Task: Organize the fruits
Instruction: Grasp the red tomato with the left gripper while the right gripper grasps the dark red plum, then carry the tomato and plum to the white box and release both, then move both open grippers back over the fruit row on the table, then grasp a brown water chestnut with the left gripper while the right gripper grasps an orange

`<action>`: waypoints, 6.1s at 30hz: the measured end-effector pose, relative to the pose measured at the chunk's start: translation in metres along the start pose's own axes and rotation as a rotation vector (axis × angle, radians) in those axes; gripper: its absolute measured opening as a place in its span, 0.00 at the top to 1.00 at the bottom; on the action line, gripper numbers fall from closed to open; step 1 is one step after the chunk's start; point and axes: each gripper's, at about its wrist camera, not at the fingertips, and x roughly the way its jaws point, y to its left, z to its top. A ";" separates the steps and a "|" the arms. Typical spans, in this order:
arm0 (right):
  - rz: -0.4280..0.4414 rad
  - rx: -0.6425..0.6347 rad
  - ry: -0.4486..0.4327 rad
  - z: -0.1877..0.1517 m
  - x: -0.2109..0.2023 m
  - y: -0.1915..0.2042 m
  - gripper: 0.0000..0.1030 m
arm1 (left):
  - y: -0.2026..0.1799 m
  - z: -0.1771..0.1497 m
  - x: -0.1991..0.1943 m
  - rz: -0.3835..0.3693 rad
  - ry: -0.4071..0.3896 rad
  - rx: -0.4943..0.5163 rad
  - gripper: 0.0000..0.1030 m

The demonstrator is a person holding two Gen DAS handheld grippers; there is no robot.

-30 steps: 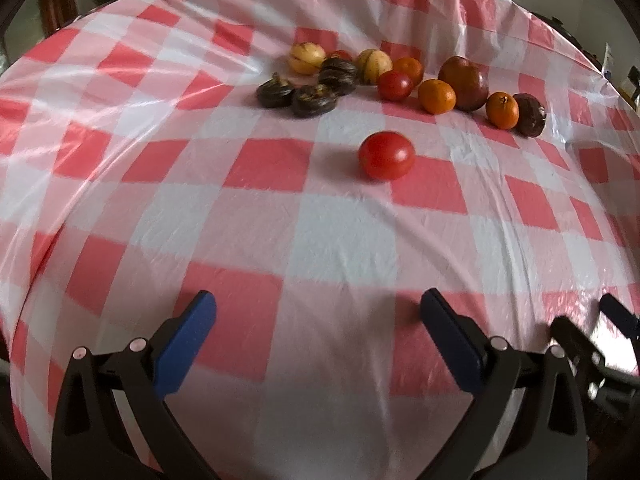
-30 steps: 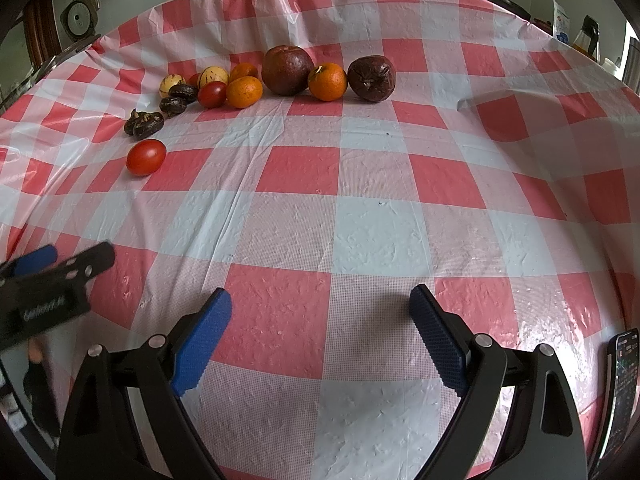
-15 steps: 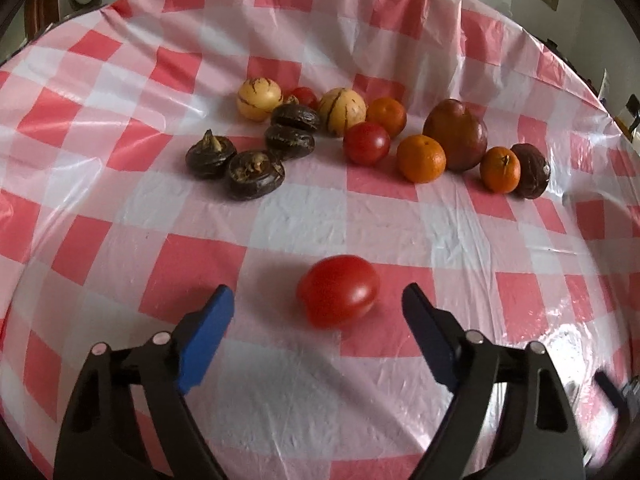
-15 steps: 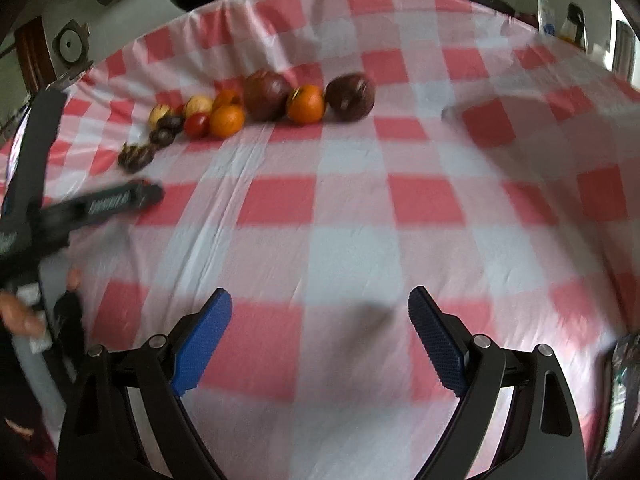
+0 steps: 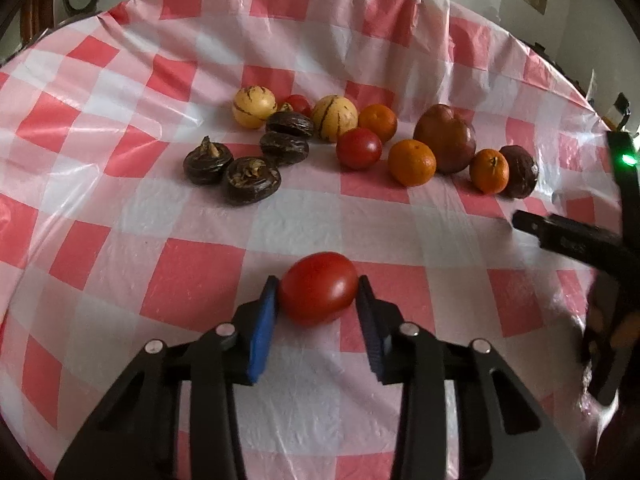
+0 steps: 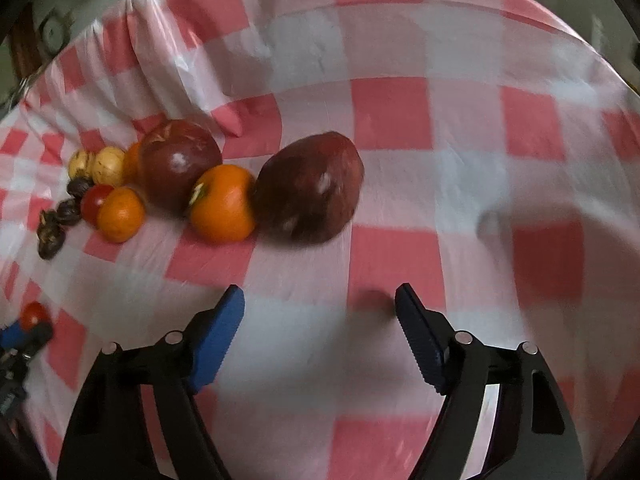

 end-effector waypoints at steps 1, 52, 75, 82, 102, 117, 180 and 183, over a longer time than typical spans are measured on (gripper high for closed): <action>0.026 -0.030 0.004 0.006 0.005 -0.003 0.28 | 0.001 0.000 0.000 -0.008 -0.001 -0.002 0.62; 0.349 0.174 -0.106 -0.128 -0.106 0.081 0.42 | 0.083 -0.084 -0.129 0.179 -0.207 -0.191 0.63; 0.487 -0.185 -0.073 -0.213 -0.178 0.218 0.41 | 0.173 -0.225 -0.230 0.300 -0.155 -0.228 0.63; 0.553 -0.333 -0.073 -0.233 -0.194 0.271 0.41 | 0.219 -0.259 -0.257 0.406 -0.183 -0.298 0.63; 0.753 -1.094 0.090 -0.383 -0.229 0.481 0.41 | 0.351 -0.400 -0.259 0.480 0.050 -0.645 0.63; 0.545 -1.257 0.432 -0.461 -0.140 0.555 0.41 | 0.389 -0.446 -0.207 0.539 0.258 -0.794 0.39; 0.035 0.024 -0.056 0.037 0.023 0.048 0.42 | 0.045 0.016 -0.015 -0.072 -0.139 -0.314 0.02; 0.030 -0.018 -0.034 0.045 0.034 0.059 0.52 | 0.052 0.019 -0.011 -0.016 -0.091 -0.308 0.05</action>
